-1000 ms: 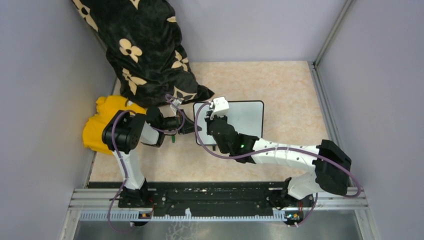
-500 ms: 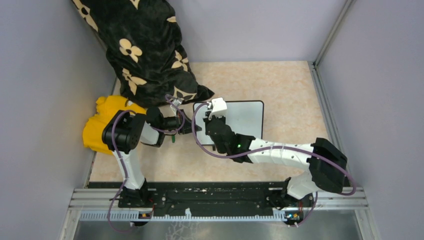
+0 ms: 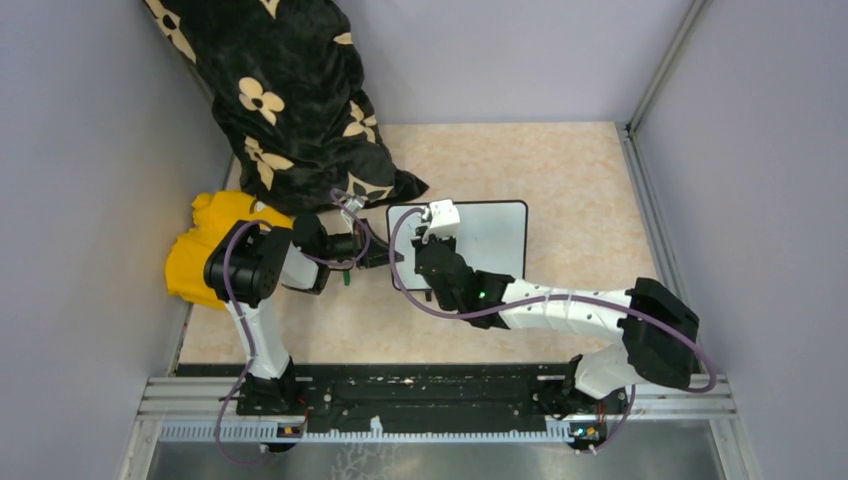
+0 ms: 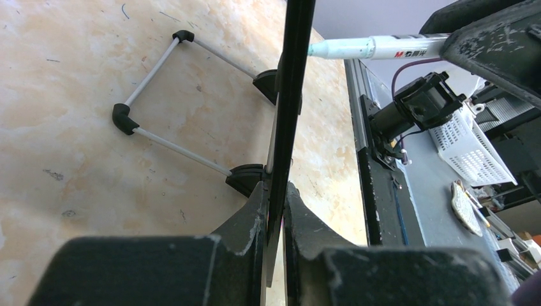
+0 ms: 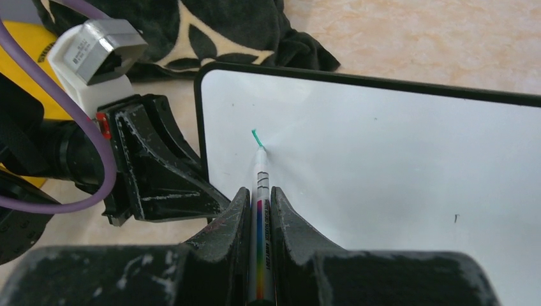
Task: Write a sentence on the whiteboard
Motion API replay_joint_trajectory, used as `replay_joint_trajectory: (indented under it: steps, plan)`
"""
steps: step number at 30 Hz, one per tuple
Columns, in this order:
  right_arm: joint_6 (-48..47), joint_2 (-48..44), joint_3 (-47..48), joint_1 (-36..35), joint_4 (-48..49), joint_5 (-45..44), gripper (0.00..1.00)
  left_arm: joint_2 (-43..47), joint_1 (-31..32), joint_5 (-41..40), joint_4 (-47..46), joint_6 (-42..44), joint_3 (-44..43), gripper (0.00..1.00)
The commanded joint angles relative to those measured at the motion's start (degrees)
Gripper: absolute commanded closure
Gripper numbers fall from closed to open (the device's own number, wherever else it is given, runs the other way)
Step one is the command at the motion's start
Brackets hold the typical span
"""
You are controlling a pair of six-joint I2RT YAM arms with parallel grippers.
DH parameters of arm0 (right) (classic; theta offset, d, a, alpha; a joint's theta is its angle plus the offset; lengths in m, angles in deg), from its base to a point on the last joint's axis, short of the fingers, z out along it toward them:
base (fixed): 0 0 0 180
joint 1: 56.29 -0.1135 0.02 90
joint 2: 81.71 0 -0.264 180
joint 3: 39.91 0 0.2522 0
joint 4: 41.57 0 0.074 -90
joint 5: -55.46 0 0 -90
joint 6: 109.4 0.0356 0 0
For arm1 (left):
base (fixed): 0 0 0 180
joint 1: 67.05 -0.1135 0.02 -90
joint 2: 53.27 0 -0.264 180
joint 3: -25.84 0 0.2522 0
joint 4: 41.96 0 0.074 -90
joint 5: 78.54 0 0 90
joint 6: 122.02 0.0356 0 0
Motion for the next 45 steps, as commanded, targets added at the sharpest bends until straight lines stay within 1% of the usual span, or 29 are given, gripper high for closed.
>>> replay_joint_trajectory:
  steps: [1, 5, 11, 15, 21, 30, 45]
  plan:
    - [1.7, -2.9, -1.2, 0.1, -1.4, -2.1, 1.00, -0.9, 0.1, -0.1, 1.2, 0.4, -0.3, 0.91]
    - [1.9, -3.6, -1.8, 0.1, -1.4, -1.5, 1.00, -1.0, 0.1, 0.0, 1.3, 0.5, -0.3, 0.91]
    - [1.3, -6.9, -2.1, 0.1, 2.9, 2.9, 1.00, -1.0, 0.1, 0.0, 1.3, 0.6, -0.2, 0.91]
    - [1.5, -8.1, -0.4, 0.1, 2.9, 2.5, 1.00, -1.0, 0.1, 0.1, 1.4, 0.6, -0.2, 0.91]
    - [1.1, -7.0, 1.1, 0.5, 1.7, 0.5, 1.00, -1.0, 0.1, 0.2, 1.5, 0.6, -0.3, 0.91]
    - [3.2, -6.0, 1.1, 1.7, 0.9, 0.5, 1.00, -1.0, 0.1, 0.2, 1.5, 0.6, -0.3, 0.91]
    - [5.6, -3.9, 0.2, 3.5, -1.0, 2.8, 1.00, -1.1, 0.1, 0.2, 2.1, 0.9, -0.4, 0.91]
